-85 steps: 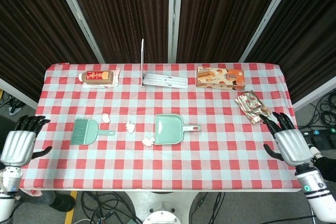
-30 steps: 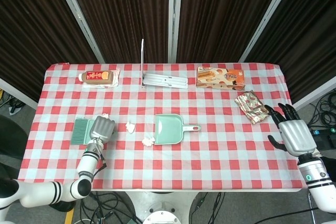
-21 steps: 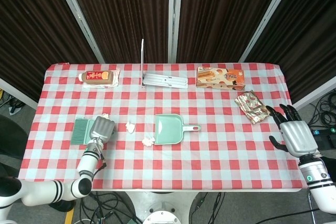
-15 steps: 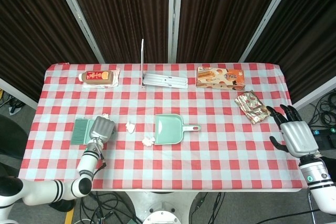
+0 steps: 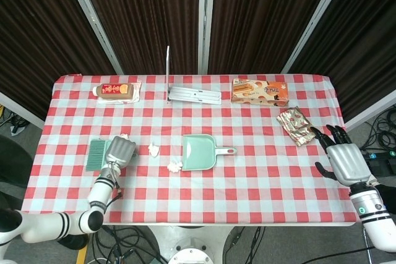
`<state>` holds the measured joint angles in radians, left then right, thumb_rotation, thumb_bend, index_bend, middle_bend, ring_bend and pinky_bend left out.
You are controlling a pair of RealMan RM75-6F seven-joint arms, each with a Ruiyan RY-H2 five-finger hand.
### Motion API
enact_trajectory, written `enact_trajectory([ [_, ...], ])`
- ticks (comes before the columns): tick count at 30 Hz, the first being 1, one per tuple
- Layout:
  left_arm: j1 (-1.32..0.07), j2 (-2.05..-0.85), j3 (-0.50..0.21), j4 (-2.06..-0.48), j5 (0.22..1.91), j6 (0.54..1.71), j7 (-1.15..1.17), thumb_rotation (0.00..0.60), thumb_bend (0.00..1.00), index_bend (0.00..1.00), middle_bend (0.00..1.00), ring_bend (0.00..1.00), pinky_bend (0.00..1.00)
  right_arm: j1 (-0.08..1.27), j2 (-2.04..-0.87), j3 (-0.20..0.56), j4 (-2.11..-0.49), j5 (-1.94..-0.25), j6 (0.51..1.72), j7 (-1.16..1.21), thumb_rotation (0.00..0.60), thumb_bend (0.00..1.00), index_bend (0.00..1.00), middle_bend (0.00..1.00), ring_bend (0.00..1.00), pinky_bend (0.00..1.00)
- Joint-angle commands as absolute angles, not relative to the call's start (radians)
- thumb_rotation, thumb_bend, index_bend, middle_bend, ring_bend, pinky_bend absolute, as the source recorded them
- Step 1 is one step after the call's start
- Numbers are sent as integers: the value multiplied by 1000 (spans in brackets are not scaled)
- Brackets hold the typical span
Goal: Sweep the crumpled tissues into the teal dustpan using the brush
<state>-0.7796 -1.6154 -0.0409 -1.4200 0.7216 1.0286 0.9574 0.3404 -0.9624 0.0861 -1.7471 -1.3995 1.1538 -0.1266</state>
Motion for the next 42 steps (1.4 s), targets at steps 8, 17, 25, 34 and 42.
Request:
enact_trajectory([
  [8,-663,-1451,-37,-1541,1013,1137,599,600,425,552,557,717,837,495,-1105,106,-1734,-1375,965,-267,600,241,123,323,32,0],
  [17,-594,-1370,-23,-1560,1199,1198,396,600,427,552,557,716,837,641,-1337,139,-1612,-1223,865,-522,600,231,173,346,51,10],
  [25,-570,-1343,-27,-1589,1257,1216,371,600,427,552,557,715,836,736,-1514,156,-1486,-1068,849,-689,600,223,235,359,51,14],
  [34,-564,-1331,-46,-1605,1262,1203,386,600,427,552,557,714,837,793,-1625,159,-1400,-1008,870,-738,600,223,317,425,87,22],
  [42,-564,-1329,-59,-1607,1263,1182,397,600,426,551,555,713,837,806,-1670,152,-1363,-987,891,-728,600,224,337,434,95,22],
])
